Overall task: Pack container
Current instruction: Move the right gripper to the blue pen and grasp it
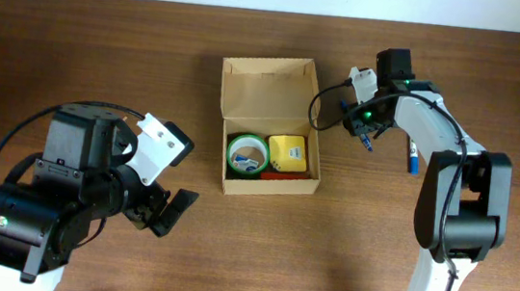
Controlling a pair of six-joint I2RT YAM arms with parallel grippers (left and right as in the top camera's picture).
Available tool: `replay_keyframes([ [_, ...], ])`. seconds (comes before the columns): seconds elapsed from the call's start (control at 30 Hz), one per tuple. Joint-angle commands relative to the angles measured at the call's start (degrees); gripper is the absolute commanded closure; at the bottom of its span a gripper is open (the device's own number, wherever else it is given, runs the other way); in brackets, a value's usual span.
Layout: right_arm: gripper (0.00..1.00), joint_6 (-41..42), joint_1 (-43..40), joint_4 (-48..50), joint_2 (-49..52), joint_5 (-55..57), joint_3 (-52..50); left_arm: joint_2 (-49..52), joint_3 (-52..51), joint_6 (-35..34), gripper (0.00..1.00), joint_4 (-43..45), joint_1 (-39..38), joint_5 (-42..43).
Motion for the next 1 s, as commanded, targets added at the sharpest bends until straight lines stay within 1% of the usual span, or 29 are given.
replay_keyframes([
  [0.0, 0.48, -0.4, -0.3, 0.8, 0.9, -0.7, -1.6, 0.0, 0.8, 1.1, 0.0, 0.0, 0.3, 0.2],
  [0.17, 0.48, -0.4, -0.3, 3.1, 0.9, -0.7, -3.8, 0.0, 0.8, 1.1, 0.01, 0.0, 0.3, 0.2],
  [0.33, 0.49, -0.4, -0.3, 3.3, 0.9, -0.7, -4.4, 0.0, 0.8, 1.1, 0.01, 0.0, 0.3, 0.2],
  [0.4, 0.57, -0.4, -0.3, 3.4, 0.9, -0.7, -4.4, 0.0, 0.8, 1.1, 0.0, 0.0, 0.3, 0.2],
  [0.47, 0.61, -0.4, -0.3, 3.4, 0.9, -0.7, -4.4, 0.0, 0.8, 1.1, 0.0, 0.0, 0.3, 0.2],
  [0.63, 0.75, -0.4, -0.3, 3.4, 0.9, -0.5, -4.4, 0.0, 0.8, 1.1, 0.0, 0.0, 0.3, 0.2],
  [0.73, 0.83, -0.4, -0.3, 3.3, 0.9, 0.6, -4.4, 0.0, 0.8, 1.1, 0.0, 0.0, 0.3, 0.2],
  [0.8, 0.85, -0.4, -0.3, 3.1, 0.9, 0.6, -4.4, 0.0, 0.8, 1.1, 0.0, 0.0, 0.3, 0.2],
  [0.9, 0.95, 0.4, -0.3, 2.7, 0.9, 0.6, -4.4, 0.0, 0.8, 1.1, 0.01, 0.0, 0.3, 0.2],
  [0.97, 0.96, 2.6, -0.3, 2.5, 0.9, 0.5, -4.3, 0.0, 0.8, 1.1, 0.01, 0.0, 0.3, 0.2],
])
